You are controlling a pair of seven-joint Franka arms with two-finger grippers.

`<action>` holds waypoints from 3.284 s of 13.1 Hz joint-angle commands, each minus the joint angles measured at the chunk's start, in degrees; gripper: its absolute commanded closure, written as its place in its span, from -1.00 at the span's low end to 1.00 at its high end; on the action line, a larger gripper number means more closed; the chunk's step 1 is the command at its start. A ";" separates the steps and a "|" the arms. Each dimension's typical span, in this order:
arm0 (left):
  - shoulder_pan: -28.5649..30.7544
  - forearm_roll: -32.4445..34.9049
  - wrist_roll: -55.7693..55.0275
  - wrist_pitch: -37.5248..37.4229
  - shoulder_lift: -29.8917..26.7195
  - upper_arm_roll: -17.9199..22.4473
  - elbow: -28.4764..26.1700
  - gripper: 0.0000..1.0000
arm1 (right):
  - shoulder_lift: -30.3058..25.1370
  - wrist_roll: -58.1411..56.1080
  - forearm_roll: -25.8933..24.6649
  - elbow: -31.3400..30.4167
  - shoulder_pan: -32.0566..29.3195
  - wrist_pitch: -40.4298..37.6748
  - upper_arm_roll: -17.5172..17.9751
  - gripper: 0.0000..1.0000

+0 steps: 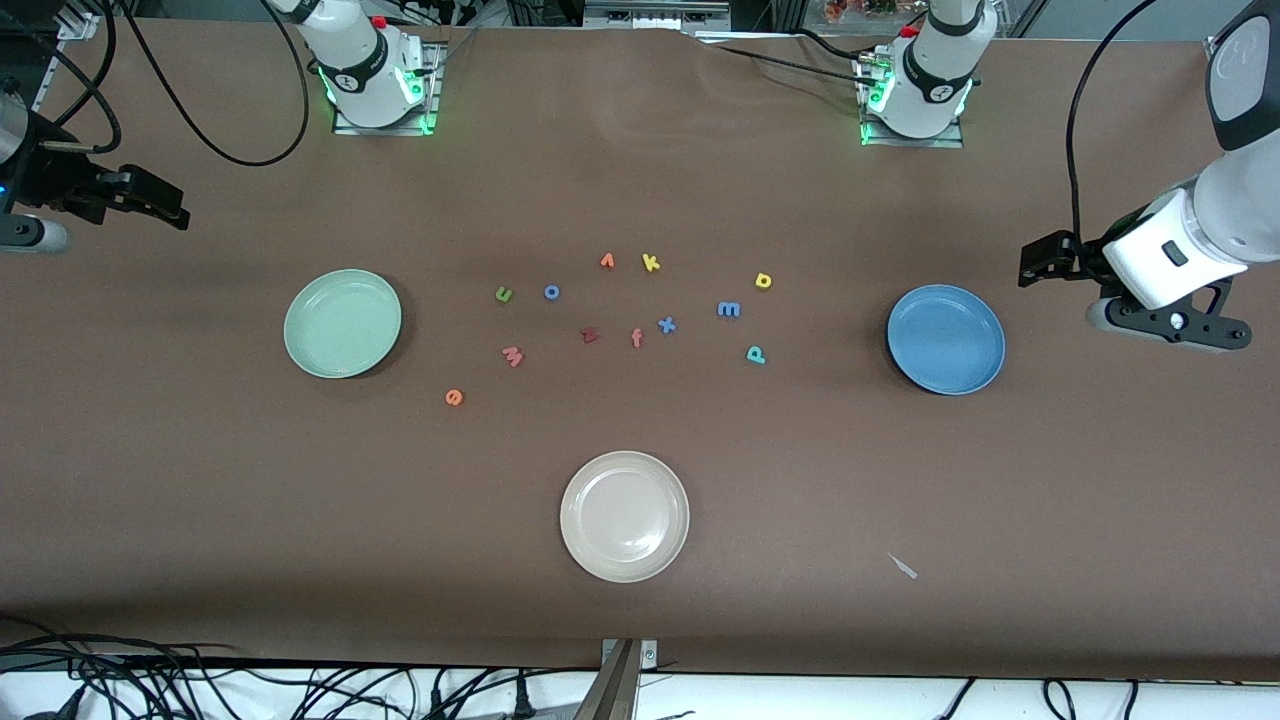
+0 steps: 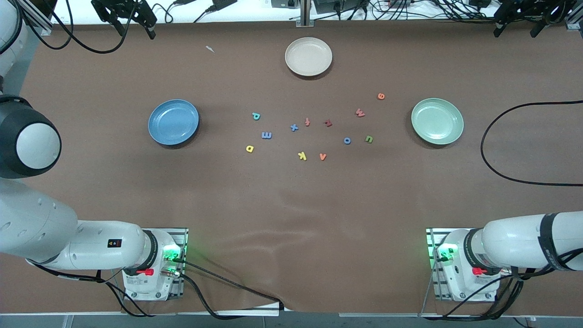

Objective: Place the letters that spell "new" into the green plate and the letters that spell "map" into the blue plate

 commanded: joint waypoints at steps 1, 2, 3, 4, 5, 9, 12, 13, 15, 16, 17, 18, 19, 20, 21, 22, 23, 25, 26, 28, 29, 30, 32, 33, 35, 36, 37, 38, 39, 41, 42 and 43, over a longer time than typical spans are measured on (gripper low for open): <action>-0.17 -0.21 0.81 -0.07 0.51 0.08 1.13 -1.00 | -0.12 -0.09 0.40 0.24 -0.21 -0.26 0.17 -1.00; -0.17 -0.21 0.81 -0.15 0.51 0.08 1.13 -1.00 | -0.12 0.00 0.40 0.24 -0.21 -0.26 0.17 -1.00; -0.26 -0.21 0.81 -0.07 0.51 0.08 1.13 -1.00 | -0.12 0.09 0.40 0.24 -0.21 -0.26 0.17 -1.00; -0.17 -0.21 0.81 -0.15 0.51 0.08 1.13 -1.00 | -0.12 0.09 0.40 0.24 -0.21 -0.26 0.17 -1.00; -0.17 -0.21 0.81 -0.07 0.51 0.08 1.13 -1.00 | -0.12 0.18 0.40 0.24 -0.21 -0.26 0.17 -1.00; -0.26 -0.21 0.81 -0.07 0.51 0.08 1.13 -1.00 | -0.12 0.18 0.48 0.24 -0.12 -0.26 0.17 -1.00; -0.26 -0.21 0.81 -0.15 0.51 0.08 1.13 -1.00 | -0.12 0.18 0.49 0.24 -0.12 -0.26 0.17 -1.00; -0.26 -0.21 0.81 -0.16 0.51 0.08 1.13 -1.00 | -0.12 0.18 0.49 0.24 -0.12 -0.26 0.17 -1.00; -0.26 -0.21 0.81 -0.15 0.51 0.08 1.13 -1.00 | -0.12 0.18 0.49 0.24 -0.12 -0.26 0.17 -1.00; -0.26 -0.21 0.81 -0.16 0.51 0.08 1.13 -1.00 | -0.12 0.18 0.49 0.24 -0.12 -0.26 0.17 -1.00; -0.26 -0.21 0.81 -0.16 0.51 0.08 1.13 -1.00 | -0.12 0.18 0.49 0.33 -0.12 -0.26 0.17 -1.00; -0.26 -0.21 0.81 -0.16 0.51 0.08 1.13 -1.00 | -0.12 0.18 0.49 0.24 -0.12 -0.26 0.17 -1.00; -0.26 -0.21 0.81 -0.16 0.51 0.08 1.13 -1.00 | -0.12 0.18 0.49 0.24 -0.12 -0.26 0.17 -1.00; -0.17 -0.21 0.81 -0.16 0.42 0.08 1.13 -1.00 | -0.12 0.18 0.49 0.24 -0.12 -0.26 0.17 -1.00; -0.17 -0.30 0.81 -0.16 0.42 0.08 1.13 -1.00 | -0.12 0.18 0.49 0.24 -0.12 -0.26 0.17 -1.00; -0.17 -0.22 0.81 -0.16 0.42 0.08 1.13 -1.00 | -0.12 0.18 0.49 0.24 -0.12 -0.26 0.17 -1.00; -0.17 -0.21 0.73 -0.16 0.42 0.08 1.13 -1.00 | -0.12 0.18 0.49 0.24 -0.12 -0.26 0.17 -1.00; -0.17 -0.21 0.73 -0.16 0.42 -0.01 1.13 -1.00 | -0.12 0.18 0.49 0.24 -0.12 -0.26 0.17 -1.00; -0.17 -0.21 0.73 -0.16 0.42 -0.01 1.13 -1.00 | -0.12 0.18 0.49 0.24 -0.12 -0.26 0.17 -1.00; -0.17 -0.21 0.73 -0.16 0.42 0.08 1.13 -1.00 | -0.12 0.18 0.49 0.24 -0.12 -0.26 0.17 -1.00; -0.17 -0.21 0.73 -0.16 0.42 -0.01 1.13 -1.00 | -0.12 0.26 0.49 0.24 -0.12 -0.26 0.17 -1.00; -0.17 -0.21 0.73 -0.16 0.42 0.08 1.13 -1.00 | -0.12 0.35 0.57 0.24 -0.12 -0.18 0.17 -1.00; -0.26 -0.21 0.73 -0.16 0.42 -0.01 1.13 -1.00 | 0.05 0.18 0.66 0.24 -0.21 -0.09 0.17 -1.00; -0.26 -0.21 0.73 -0.16 0.51 -0.01 1.13 -1.00 | 0.23 0.26 0.66 0.24 -0.13 -0.09 0.17 -1.00; -0.26 -0.21 0.81 -0.16 0.51 0.08 1.13 -1.00 | 0.23 0.35 0.31 0.24 -0.12 -0.17 0.17 -1.00; -0.26 -0.21 0.81 -0.16 0.51 0.08 1.13 -1.00 | 0.31 0.44 0.66 0.24 -0.12 -0.35 0.17 -1.00; -0.26 -0.21 0.81 -0.16 0.51 0.08 1.13 -1.00 | 0.40 0.44 0.92 0.24 -0.12 -0.35 0.17 -1.00; -0.26 -0.21 0.81 -0.07 0.51 0.08 1.13 -1.00 | 0.66 0.44 0.84 0.33 0.05 -0.27 0.26 -1.00; -0.26 -0.13 0.81 -0.15 0.51 0.08 1.13 -1.00 | 0.84 0.27 0.66 0.42 0.23 -0.35 0.35 -1.00; -0.26 -0.13 0.81 -0.07 0.60 0.08 1.13 -1.00 | 2.33 0.26 0.84 1.20 1.10 0.34 0.44 -1.00; -0.26 -0.21 0.81 -0.07 0.69 -0.01 1.13 -1.00 | 3.99 -0.08 0.92 3.12 1.28 0.35 0.35 -1.00; -0.26 -0.21 0.81 -0.07 0.69 0.08 1.13 -1.00 | 5.57 -0.70 1.01 4.36 1.37 0.44 0.35 -1.00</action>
